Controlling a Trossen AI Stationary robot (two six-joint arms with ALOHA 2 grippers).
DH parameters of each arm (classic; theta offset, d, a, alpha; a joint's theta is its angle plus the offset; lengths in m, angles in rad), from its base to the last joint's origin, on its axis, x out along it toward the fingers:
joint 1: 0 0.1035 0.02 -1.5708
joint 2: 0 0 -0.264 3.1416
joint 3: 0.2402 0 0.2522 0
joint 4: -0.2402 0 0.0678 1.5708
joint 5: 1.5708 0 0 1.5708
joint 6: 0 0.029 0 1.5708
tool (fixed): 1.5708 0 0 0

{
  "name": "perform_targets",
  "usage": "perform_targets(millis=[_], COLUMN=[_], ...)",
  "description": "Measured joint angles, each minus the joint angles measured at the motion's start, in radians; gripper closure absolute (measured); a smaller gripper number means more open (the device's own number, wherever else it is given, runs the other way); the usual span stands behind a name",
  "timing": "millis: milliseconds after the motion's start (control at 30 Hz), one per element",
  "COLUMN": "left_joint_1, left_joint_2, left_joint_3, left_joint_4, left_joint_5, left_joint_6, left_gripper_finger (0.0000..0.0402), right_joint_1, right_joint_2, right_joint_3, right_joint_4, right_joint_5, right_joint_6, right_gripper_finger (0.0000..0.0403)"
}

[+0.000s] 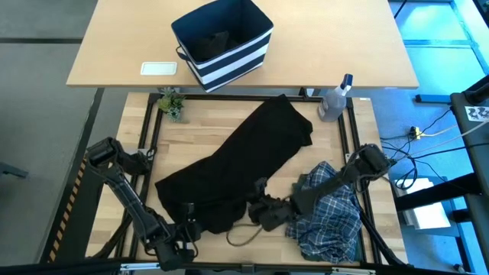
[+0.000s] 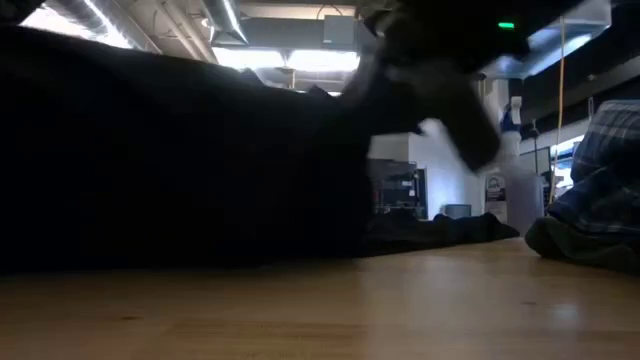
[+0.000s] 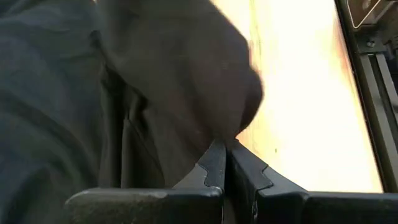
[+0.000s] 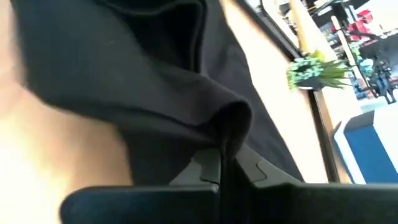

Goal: Fold Laundry from Bin
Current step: Fold the black shirt

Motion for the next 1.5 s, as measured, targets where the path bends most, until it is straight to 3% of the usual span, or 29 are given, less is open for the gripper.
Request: perform_targets(millis=[133, 300, 567, 733, 900, 1133, 1300, 1500], left_joint_1=[-0.020, -0.034, -0.046, -0.037, -0.020, -0.017, -0.017, -0.017], left_joint_2=[0.000, 0.000, 0.001, 0.001, 0.001, -0.005, -0.005, -0.005], left_joint_3=[-0.014, -0.046, -0.161, -0.181, -0.181, -0.173, -0.151, -0.104], left_joint_4=[-0.004, -0.006, -0.008, -0.008, -0.015, -0.032, -0.108, -0.253], left_joint_5=[-0.001, -0.005, -0.008, -0.008, -0.007, -0.001, 0.006, -0.009], left_joint_6=[-0.053, -0.145, -0.388, -0.415, -0.426, -0.441, -0.470, -0.527], left_gripper_finger=[0.0401, 0.0401, 0.0401, 0.0401, 0.0389, 0.0335, 0.0305, 0.0295], right_joint_1=[-0.060, -0.148, -0.276, -0.316, -0.341, -0.362, -0.369, -0.382], right_joint_2=[-0.010, -0.008, -0.006, -0.004, 0.020, 0.080, 0.105, 0.106], right_joint_3=[0.001, 0.001, 0.002, 0.002, 0.002, 0.002, 0.002, 0.002], right_joint_4=[0.105, 0.187, 0.176, 0.169, 0.182, 0.182, 0.184, 0.187], right_joint_5=[-0.046, -0.183, -0.375, -0.449, -0.465, -0.488, -0.485, -0.477], right_joint_6=[-0.064, -0.110, -0.060, -0.052, -0.051, -0.035, -0.029, -0.021], right_gripper_finger=[0.0400, 0.0401, 0.0401, 0.0401, 0.0402, 0.0402, 0.0402, 0.0402])
